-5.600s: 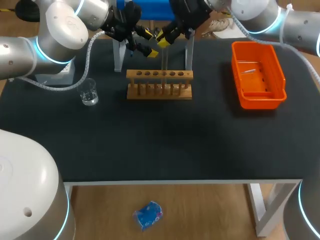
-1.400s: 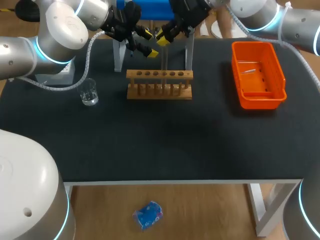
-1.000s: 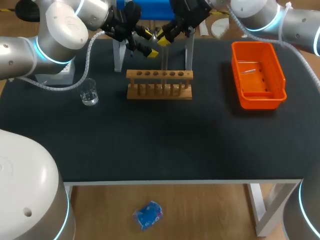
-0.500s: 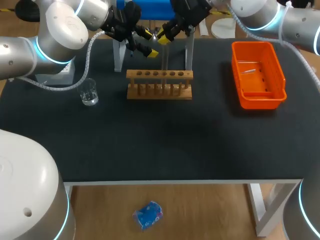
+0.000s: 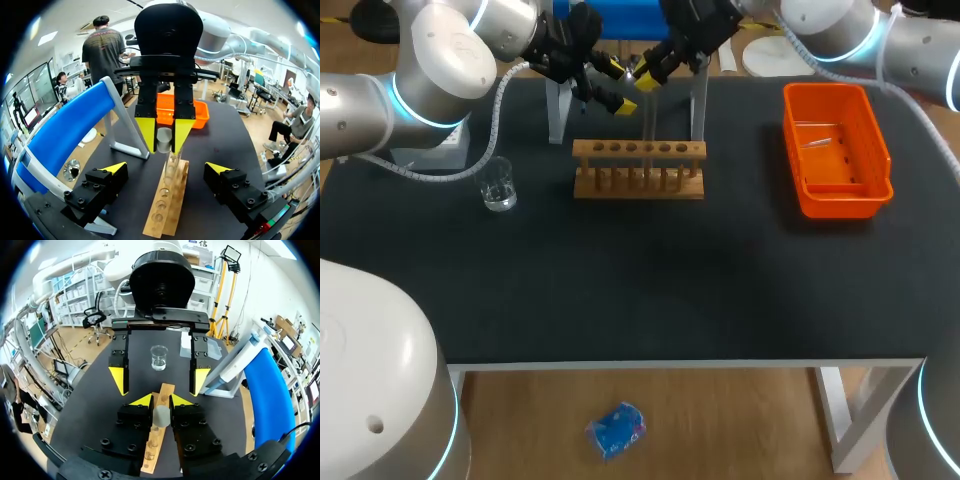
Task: Invert the test tube, pick up the pipette, mount the tip to pipette, aspirate from beaker and dispense into the tube, eject the tip, return the pipette, and cap with the stopper.
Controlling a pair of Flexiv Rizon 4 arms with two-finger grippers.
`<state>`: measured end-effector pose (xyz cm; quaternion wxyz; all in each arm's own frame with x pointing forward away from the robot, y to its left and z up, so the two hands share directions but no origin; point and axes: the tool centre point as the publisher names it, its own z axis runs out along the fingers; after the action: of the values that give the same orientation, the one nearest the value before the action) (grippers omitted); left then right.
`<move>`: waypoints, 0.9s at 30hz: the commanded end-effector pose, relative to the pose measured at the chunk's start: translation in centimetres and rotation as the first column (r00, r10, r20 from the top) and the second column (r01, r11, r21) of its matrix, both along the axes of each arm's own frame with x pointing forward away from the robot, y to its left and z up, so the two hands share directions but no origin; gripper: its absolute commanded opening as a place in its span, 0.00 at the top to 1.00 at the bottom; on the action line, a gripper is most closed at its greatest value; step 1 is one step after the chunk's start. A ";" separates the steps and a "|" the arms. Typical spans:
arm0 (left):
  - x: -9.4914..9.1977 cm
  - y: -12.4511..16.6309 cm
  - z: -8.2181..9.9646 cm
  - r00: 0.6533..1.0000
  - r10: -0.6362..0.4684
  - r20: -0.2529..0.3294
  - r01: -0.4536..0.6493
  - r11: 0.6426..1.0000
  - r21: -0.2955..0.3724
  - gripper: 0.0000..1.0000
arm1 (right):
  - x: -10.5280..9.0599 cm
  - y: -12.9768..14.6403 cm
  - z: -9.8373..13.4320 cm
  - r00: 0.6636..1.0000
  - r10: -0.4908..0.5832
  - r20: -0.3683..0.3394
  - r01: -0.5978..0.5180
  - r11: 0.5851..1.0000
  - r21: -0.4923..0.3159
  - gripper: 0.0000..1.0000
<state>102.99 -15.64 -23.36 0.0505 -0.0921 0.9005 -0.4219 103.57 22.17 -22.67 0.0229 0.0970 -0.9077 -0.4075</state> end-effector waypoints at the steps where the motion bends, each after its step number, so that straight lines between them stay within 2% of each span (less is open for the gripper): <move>1: 0.1 0.0 0.1 1.000 -0.002 -0.004 0.002 1.000 0.003 0.00 | -0.3 -0.2 -0.2 1.000 -0.002 0.001 0.002 1.000 0.000 1.00; 16: 0.1 0.0 0.1 1.000 -0.002 -0.004 0.002 1.000 0.003 0.00 | -0.4 -0.2 1.0 1.000 0.000 0.029 0.000 1.000 -0.005 1.00; 27: 0.1 0.0 0.1 1.000 -0.002 -0.004 0.002 1.000 0.003 0.00 | -1.0 -0.2 0.1 1.000 -0.006 0.012 0.006 1.000 -0.001 1.00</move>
<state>102.99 -15.64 -23.36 0.0505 -0.0921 0.9005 -0.4220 102.72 21.97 -22.39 0.0172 0.0978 -0.9087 -0.4055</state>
